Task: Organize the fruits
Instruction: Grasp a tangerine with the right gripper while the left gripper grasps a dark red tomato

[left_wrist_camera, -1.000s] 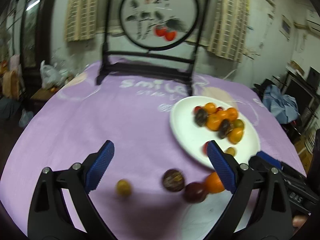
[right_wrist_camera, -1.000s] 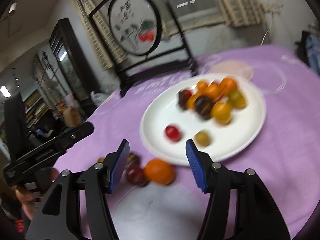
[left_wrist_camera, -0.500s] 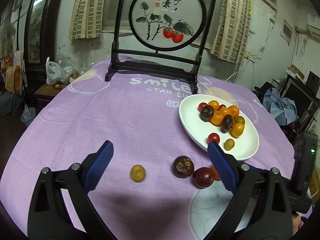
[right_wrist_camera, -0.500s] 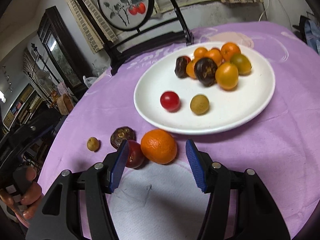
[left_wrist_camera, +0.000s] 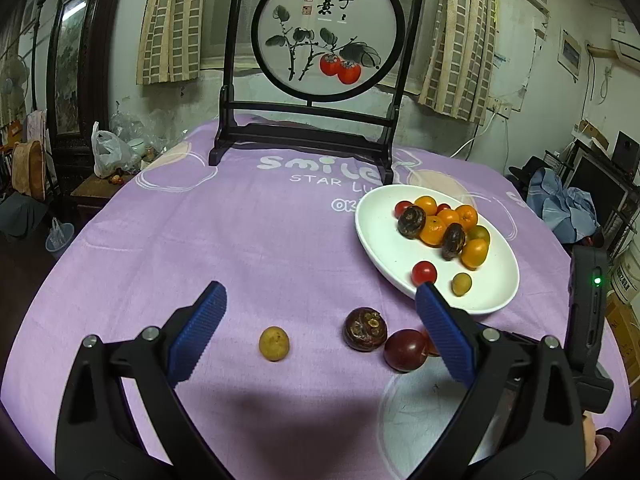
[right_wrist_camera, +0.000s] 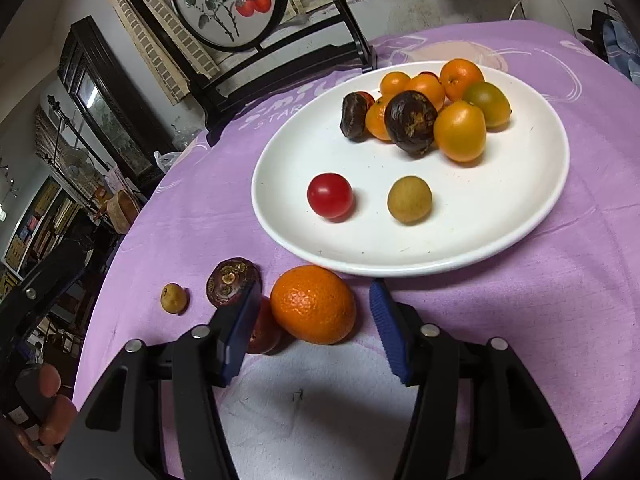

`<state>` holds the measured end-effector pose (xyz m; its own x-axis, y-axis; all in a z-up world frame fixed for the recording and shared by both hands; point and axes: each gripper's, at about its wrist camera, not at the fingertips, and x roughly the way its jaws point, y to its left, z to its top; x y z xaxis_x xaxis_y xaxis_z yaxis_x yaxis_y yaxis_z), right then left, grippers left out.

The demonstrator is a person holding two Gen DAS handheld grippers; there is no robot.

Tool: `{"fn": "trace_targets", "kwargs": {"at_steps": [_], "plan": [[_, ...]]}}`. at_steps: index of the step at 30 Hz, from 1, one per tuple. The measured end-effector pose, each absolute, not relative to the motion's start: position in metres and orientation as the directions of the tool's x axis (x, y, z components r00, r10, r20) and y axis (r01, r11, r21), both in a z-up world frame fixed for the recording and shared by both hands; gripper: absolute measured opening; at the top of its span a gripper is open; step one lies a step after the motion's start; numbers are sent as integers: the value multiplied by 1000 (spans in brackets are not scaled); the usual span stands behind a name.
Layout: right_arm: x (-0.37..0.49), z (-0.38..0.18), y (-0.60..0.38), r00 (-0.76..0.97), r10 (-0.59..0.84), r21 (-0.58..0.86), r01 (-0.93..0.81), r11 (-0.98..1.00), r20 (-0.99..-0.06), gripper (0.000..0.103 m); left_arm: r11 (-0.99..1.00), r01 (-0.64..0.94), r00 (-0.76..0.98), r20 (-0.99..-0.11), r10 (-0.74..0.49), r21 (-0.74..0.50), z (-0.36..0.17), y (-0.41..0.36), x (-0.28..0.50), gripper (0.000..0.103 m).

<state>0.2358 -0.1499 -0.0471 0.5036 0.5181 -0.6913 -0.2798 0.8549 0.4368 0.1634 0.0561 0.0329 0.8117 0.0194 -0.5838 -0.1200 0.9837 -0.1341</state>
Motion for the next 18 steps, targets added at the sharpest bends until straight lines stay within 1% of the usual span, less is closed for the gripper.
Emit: {"fn": "trace_targets", "kwargs": {"at_steps": [1, 2, 6, 8, 12, 15, 18], "plan": [[237, -49, -149, 497, 519, 438, -280, 854, -695, 49, 983, -121, 813, -583, 19, -137, 33, 57, 163, 97], [237, -50, -147, 493, 518, 435, -281, 855, -699, 45, 983, -122, 813, -582, 19, -139, 33, 57, 163, 97], [234, -49, -147, 497, 516, 423, -295, 857, -698, 43, 983, -122, 812, -584, 20, -136, 33, 57, 163, 97], [234, -45, -153, 489, 530, 450, -282, 848, -693, 43, 984, -120, 809, -588, 18, -135, 32, 57, 164, 97], [229, -27, -174, 514, 576, 512, -278, 813, -636, 43, 987, -115, 796, -605, 23, -114, 26, 51, 166, 97], [225, -16, -186, 555, 561, 498, -279, 821, -615, 42, 996, -60, 778, -628, 10, -59, 17, 36, 171, 97], [223, -13, -196, 559, 570, 519, -269, 812, -602, 42, 999, 40, 749, -661, -49, -30, 7, 17, 174, 92]]}}
